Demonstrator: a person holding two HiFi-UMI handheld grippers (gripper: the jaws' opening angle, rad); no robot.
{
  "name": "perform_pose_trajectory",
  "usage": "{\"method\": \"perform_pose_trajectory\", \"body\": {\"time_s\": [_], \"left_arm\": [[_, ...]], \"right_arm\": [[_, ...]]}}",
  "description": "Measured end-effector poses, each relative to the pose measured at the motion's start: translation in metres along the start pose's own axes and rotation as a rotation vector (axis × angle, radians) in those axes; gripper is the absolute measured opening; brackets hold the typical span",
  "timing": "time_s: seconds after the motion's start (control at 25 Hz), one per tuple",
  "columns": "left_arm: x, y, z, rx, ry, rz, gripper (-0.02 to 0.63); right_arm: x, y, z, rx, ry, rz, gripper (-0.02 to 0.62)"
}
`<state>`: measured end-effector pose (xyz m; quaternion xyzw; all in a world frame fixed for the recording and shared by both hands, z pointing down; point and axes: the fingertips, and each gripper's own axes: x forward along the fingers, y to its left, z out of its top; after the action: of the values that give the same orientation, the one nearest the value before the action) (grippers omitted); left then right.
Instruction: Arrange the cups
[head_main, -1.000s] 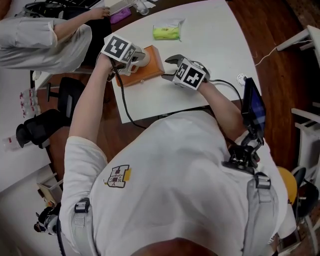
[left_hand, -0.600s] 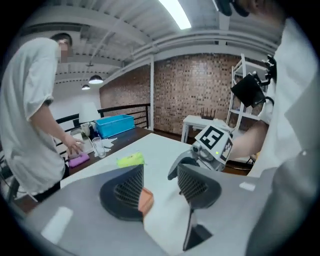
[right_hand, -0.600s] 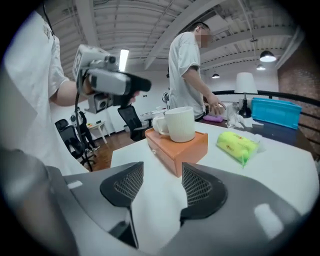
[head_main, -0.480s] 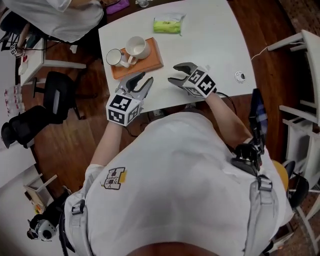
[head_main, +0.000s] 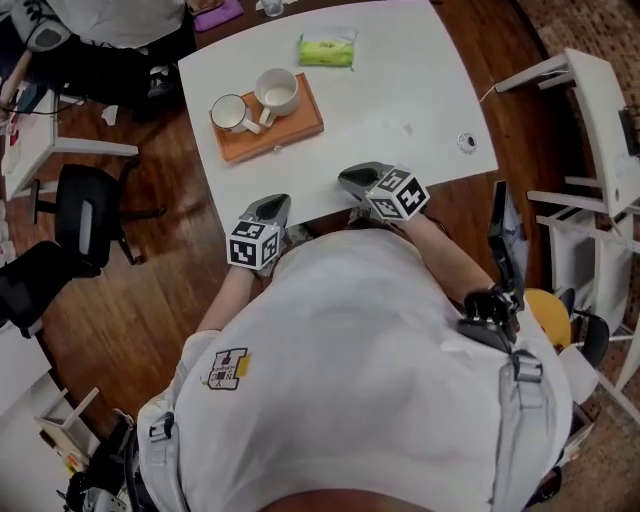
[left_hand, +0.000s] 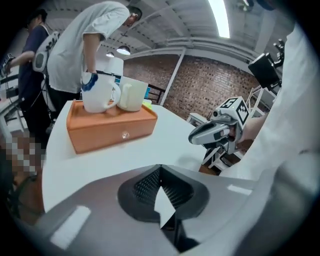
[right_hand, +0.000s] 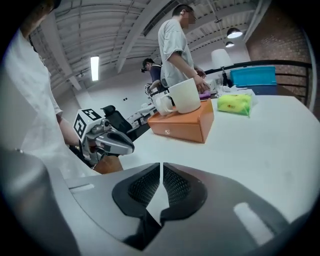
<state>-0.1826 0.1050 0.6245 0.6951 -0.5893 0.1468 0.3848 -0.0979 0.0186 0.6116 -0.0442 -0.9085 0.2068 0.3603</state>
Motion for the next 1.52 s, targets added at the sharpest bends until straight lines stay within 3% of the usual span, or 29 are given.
{"method": "perform_pose_trajectory", "body": {"time_s": [0.28, 0.68, 1.52], "left_arm": [[-0.006, -0.01, -0.027, 0.078, 0.058, -0.095, 0.0], [-0.01, 0.002, -0.021, 0.099, 0.085, -0.026, 0.0], [0.007, -0.029, -0.024, 0.116, 0.139, 0.0, 0.0]], "right_arm": [[0.027, 0.012, -0.009, -0.015, 0.039, -0.067, 0.0], [0.039, 0.01, 0.01, -0.089, 0.056, -0.031, 0.0], [0.023, -0.01, 0.009, -0.102, 0.049, -0.006, 0.0]]}}
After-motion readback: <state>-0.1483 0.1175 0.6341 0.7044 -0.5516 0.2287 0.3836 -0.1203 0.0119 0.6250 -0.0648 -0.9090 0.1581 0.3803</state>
